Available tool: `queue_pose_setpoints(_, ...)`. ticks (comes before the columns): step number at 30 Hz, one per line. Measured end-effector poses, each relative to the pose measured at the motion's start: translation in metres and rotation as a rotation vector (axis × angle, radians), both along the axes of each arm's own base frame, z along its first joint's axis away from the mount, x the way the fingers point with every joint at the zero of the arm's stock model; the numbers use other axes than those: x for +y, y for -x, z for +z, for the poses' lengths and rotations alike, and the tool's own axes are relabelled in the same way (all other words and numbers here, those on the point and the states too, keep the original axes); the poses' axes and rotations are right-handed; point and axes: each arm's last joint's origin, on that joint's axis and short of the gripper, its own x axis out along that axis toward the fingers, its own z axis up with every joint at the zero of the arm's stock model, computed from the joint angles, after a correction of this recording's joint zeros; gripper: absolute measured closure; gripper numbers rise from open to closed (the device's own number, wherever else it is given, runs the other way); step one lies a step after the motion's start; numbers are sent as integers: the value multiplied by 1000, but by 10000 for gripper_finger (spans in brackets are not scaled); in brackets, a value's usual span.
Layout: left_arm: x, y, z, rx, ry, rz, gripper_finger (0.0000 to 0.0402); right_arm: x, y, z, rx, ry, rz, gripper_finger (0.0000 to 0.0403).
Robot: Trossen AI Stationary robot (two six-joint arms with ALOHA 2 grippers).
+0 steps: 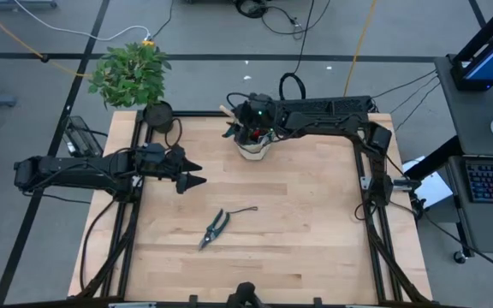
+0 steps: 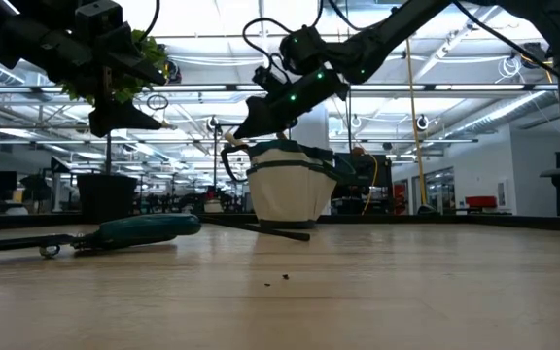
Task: Pick & Place Garden tools in Gardening bag
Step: Put the green shear scissors into the brown gardening bag
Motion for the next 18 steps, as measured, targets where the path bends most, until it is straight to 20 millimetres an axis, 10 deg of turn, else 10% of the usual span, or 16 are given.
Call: queue_pose_setpoints(18, 0, 0, 0, -1, -7, 0, 36, -13, 5, -1, -2, -3, -32, 154)
